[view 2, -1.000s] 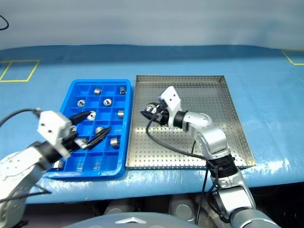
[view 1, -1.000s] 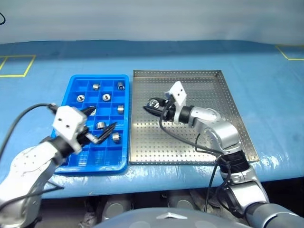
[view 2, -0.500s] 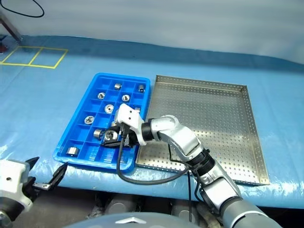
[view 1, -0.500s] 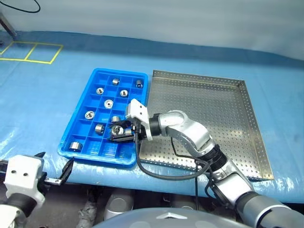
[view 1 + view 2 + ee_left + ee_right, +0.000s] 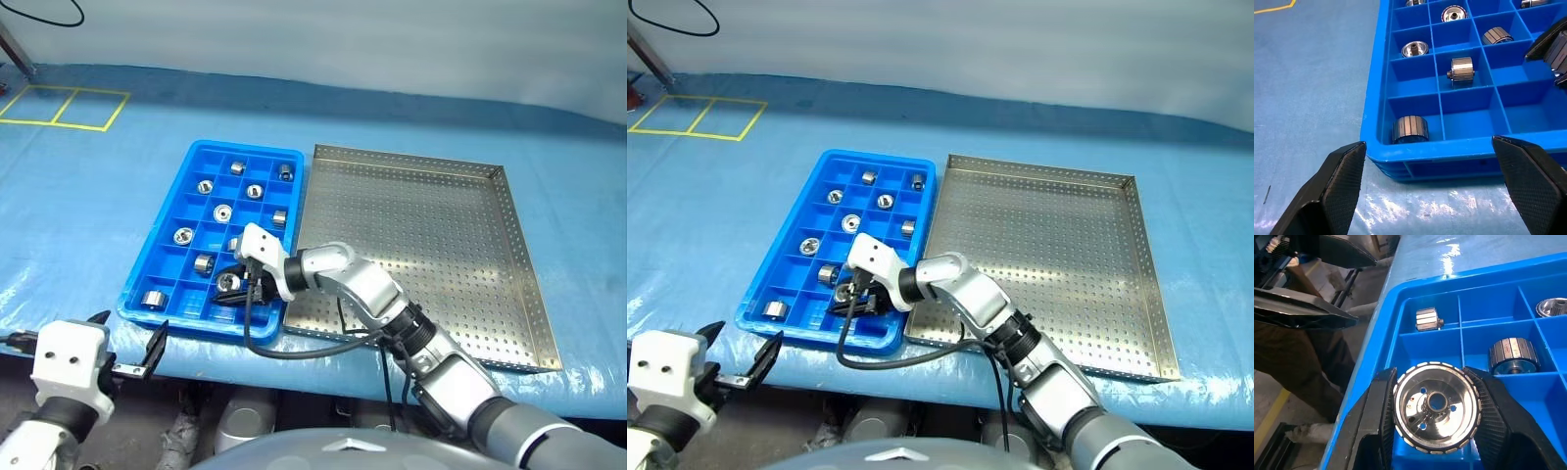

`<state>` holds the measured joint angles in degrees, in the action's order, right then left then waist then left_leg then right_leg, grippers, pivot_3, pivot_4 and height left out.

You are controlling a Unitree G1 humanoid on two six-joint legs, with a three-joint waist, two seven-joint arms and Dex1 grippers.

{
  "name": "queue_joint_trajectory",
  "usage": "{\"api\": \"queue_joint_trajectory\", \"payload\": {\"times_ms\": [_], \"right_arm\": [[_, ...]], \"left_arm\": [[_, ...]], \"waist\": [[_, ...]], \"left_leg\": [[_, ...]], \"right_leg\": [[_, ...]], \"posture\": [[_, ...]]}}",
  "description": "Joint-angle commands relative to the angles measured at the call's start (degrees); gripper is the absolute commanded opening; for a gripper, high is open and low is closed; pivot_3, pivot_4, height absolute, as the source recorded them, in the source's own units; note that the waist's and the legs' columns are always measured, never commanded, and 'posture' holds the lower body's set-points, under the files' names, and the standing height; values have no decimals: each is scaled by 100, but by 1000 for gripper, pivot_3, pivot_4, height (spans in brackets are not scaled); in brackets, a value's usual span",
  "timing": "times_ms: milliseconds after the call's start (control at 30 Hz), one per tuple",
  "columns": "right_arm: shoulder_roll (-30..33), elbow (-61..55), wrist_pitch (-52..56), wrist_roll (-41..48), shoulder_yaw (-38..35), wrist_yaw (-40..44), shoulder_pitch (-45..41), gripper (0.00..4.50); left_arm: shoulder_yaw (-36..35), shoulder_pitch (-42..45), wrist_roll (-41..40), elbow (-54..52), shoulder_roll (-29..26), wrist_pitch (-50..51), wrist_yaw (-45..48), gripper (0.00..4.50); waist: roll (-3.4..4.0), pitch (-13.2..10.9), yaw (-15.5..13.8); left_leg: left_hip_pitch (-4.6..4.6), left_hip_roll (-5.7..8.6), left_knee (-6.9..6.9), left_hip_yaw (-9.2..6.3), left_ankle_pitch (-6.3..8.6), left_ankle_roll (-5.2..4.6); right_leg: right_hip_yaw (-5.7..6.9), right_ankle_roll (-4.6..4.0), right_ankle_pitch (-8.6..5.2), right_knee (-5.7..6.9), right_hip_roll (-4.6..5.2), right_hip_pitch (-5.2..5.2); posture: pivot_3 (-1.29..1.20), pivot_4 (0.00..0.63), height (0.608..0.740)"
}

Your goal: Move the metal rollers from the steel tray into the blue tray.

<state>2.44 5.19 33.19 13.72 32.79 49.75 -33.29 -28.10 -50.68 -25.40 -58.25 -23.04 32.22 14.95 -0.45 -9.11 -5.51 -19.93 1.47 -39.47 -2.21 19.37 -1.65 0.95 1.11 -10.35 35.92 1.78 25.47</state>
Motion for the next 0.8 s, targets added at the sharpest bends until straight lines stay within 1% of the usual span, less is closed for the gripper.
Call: {"api": "queue_joint_trajectory", "payload": {"times_ms": [33, 100, 200, 300, 333, 367, 500, 600, 633, 733, 767, 800], "right_arm": [[-181, 39, -209, -108, 30, -5, -164, 1740], [-210, 78, -221, -152, 46, 30, -168, 1740], [-239, 119, -178, -142, 48, 153, -153, 1740], [-269, 222, -182, -203, 50, 147, -142, 1740], [-272, 233, -183, -213, 49, 159, -138, 2488], [-272, 229, -184, -218, 48, 177, -133, 2739], [-370, 89, -347, -180, -145, 14, -35, 4030], [-449, -155, -415, -51, -494, -225, 0, 4030], [-466, -271, -426, 8, -651, -319, 6, 4030], [-484, -722, -706, 136, -1292, -752, 65, 4030], [-443, -864, -845, 130, -1509, -908, 92, 4030], [-378, -976, -927, 95, -1659, -1045, 118, 4030]], "left_arm": [[22, 35, -41, -175, -94, -18, -98, 4500], [47, 46, -47, -175, -115, -23, -138, 4500], [100, 51, -37, -175, -139, -43, -206, 4500], [148, 67, -15, -175, -157, -57, -261, 4500], [168, 88, -10, -175, -169, -50, -284, 4500], [185, 110, -6, -175, -182, -41, -306, 4500], [264, 310, -16, -175, -238, 71, -362, 4500], [435, 631, -7, -175, -292, 215, -357, 4500], [530, 797, -10, -174, -300, 276, -356, 4500], [1003, 1604, -111, -28, -273, 329, -295, 4500], [1198, 1939, -140, 74, -236, 304, -258, 4500], [1370, 2211, -141, 166, -205, 269, -216, 4500]], "waist": [[0, 0, -1], [0, 0, -6], [0, 0, -7], [1, -1, -6], [1, -1, -6], [1, -1, -7], [1, -1, -9], [2, -1, -15], [3, -2, -26], [3, -2, -16], [4, -2, -11], [4, -1, 0]], "left_leg": [[0, 0, 0, -1, 0, 0], [-1, 0, 4, -2, 0, 0], [0, 0, 8, -6, 0, 1], [1, 0, 14, -9, -4, 9], [3, -1, 17, -11, -6, 13], [3, -1, 21, -14, -9, 16], [5, -1, 30, -35, -16, 30], [4, -3, 33, -46, -20, 37], [3, -2, 33, -49, -21, 38], [1, 1, 30, -58, -24, 42], [2, 2, 30, -59, -24, 43], [3, 3, 29, -61, -25, 45]], "right_leg": [[-2, -6, 3, -1, -3, 0], [-2, -21, 13, -3, -3, 0], [-1, -20, 10, -4, -4, 0], [-1, 2, -4, -4, -6, 0], [-1, 2, -4, -3, -6, 0], [0, 1, -4, -3, -7, 1], [5, 1, -4, -1, -10, -1], [12, 1, -3, 1, -13, -2], [14, 2, -3, 1, -12, -2], [25, -2, 1, 1, -10, -6], [26, -22, 15, 1, -9, -7], [34, -20, 17, 1, -8, -10]], "posture": [[319, 150, 740], [323, 150, 740], [328, 150, 740], [330, 150, 740], [330, 150, 740], [330, 150, 740], [330, 150, 740], [330, 150, 740], [266, 150, 740], [217, 150, 740], [192, 150, 740], [153, 150, 740]]}}
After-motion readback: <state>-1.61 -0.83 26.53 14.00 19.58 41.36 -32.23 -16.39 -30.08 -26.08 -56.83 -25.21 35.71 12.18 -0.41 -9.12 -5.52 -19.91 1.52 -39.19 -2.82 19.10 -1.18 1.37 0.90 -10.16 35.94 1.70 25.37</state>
